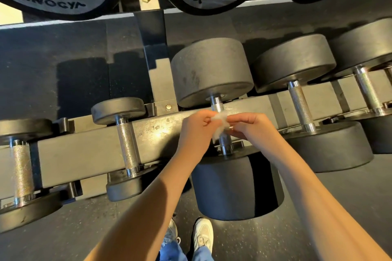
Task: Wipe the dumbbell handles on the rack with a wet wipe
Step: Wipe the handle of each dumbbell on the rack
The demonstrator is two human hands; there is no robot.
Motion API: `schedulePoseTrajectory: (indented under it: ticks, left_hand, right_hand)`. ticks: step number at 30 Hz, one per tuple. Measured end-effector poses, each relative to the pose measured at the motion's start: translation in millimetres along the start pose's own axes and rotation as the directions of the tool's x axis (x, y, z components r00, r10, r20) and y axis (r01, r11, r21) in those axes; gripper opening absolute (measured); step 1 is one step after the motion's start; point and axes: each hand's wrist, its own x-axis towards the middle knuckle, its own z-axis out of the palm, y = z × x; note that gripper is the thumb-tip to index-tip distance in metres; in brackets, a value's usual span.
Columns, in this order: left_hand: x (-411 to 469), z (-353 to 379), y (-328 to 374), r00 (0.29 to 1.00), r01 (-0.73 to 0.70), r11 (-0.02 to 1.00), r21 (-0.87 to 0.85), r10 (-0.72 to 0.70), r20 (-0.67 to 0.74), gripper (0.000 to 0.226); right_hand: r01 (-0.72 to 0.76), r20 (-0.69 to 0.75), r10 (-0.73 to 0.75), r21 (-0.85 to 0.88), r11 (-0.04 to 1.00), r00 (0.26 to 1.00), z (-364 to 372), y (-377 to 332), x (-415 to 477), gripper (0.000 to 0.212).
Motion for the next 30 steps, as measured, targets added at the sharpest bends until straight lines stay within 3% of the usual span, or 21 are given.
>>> schedulePoseTrajectory:
  ticks: [3,6,10,15,21,27,30]
  left_hand:
    - [12.7,3.4,-4.3,0.974,0.075,0.994,-0.073,-0.089,-0.207,0.011]
    - [24.8,12.0,-5.0,0.950,0.105,0.988,-0.113,-0.134,-0.283,0.012]
    - [27.0,21.0,-10.2,0.960,0.154,0.988,-0.018,-0.154,-0.235,0.014]
    - [9.8,18.4,-22.1,0.989,0.139,0.984,0.115,-0.132,-0.071,0.023]
    - [36.1,21.6,-13.2,0.954,0.109,0.991,-0.072,-0.125,-0.273,0.023]
    - [8.7,20.5,-20.4,0.985,0.172,0.985,0.027,-0.172,-0.008,0.025]
    - [11.1,18.6,-18.4,0.986,0.161,0.987,-0.001,-0.161,-0.047,0.025]
  right_hand:
    - [0.049,-0.177,-0.099,-0.267,0.962,0.979,-4.9,11.3,-7.9,0.024]
    - [0.050,-0.238,-0.160,-0.408,0.912,0.958,-0.5,24.3,-24.1,0.030]
    - [0.053,-0.349,-0.218,-0.426,0.903,0.911,7.8,28.3,-30.3,0.029]
    - [0.046,-0.357,-0.240,-0.474,0.879,0.903,10.1,29.6,-30.4,0.030]
    - [0.064,-0.336,-0.260,-0.496,0.866,0.905,9.7,28.6,-34.0,0.027]
    - [0.081,-0.340,-0.274,-0.487,0.870,0.900,10.2,29.7,-33.7,0.028]
    - [0.085,-0.344,-0.274,-0.477,0.875,0.898,10.4,30.0,-33.9,0.027]
